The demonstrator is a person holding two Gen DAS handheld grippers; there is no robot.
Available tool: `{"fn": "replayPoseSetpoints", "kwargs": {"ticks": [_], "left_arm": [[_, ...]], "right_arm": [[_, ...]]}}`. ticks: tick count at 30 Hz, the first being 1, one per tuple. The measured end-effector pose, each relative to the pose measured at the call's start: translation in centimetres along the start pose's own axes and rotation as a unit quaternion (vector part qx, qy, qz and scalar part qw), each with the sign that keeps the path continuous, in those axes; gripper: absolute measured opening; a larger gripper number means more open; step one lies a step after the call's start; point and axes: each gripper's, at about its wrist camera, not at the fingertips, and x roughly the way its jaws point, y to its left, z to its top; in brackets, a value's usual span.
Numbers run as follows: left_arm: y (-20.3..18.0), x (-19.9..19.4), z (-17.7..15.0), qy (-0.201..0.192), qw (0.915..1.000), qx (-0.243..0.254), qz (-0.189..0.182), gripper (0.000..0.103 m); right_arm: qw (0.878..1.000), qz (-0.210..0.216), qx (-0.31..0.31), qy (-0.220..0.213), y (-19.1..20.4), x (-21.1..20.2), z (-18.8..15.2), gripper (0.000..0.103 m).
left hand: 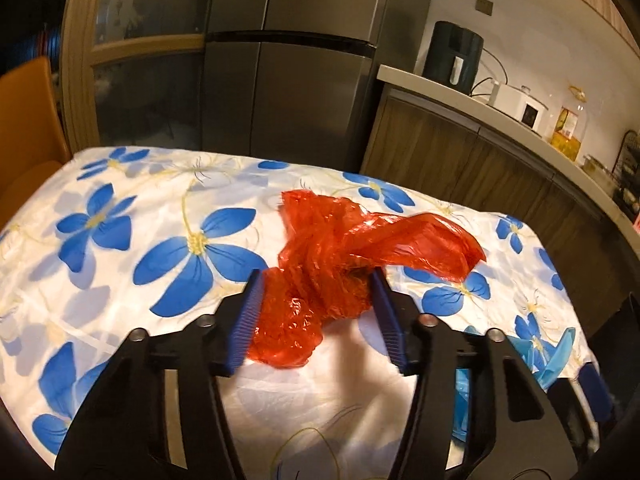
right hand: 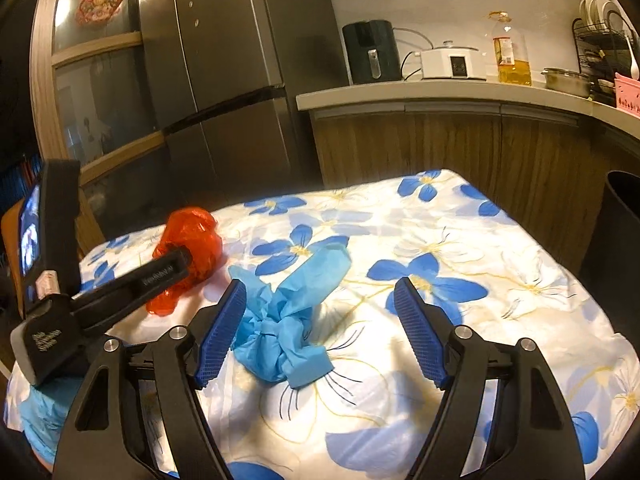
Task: Collect trash
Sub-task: 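Grasp the red plastic bag with the left tool while the right tool grasps the blue glove, then carry the red bag and blue glove with both tools over the bin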
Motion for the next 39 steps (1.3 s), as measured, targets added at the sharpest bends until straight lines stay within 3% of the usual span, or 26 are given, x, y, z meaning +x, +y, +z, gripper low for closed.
{"fn": "replayPoseSetpoints", "kwargs": {"ticks": [7,9,13,17,27,39], "left_arm": [[0.1,-0.7,-0.3,-0.013,0.9997,-0.004,-0.019,0.024],[0.3,-1.1,-0.4,-0.017,0.9996,-0.009,-0.02,0.022],[1.2,-2.5,-0.9,-0.02,0.999,-0.031,-0.023,0.022],[2.2,-4.3,-1.9,-0.019,0.9987,-0.047,-0.007,0.022],[1.4,-9.1,-3.9,-0.027,0.9987,-0.029,0.033,0.022],[-2.0,-14.9,-5.7,-0.049,0.9987,0.005,0.01,0.022]], "right_arm": [[0.999,0.007,-0.012,0.042,0.6,2.2,-0.5,0.059],[0.999,0.011,-0.014,0.05,0.7,2.6,-0.6,0.053],[0.997,0.025,-0.014,0.066,0.7,3.3,-0.9,0.033],[0.997,0.037,-0.009,0.065,0.5,3.3,-0.9,0.021],[0.999,0.049,0.002,0.021,-0.3,-1.6,-0.2,0.013],[0.998,0.051,0.014,-0.04,-3.4,-10.5,0.3,0.012]]}}
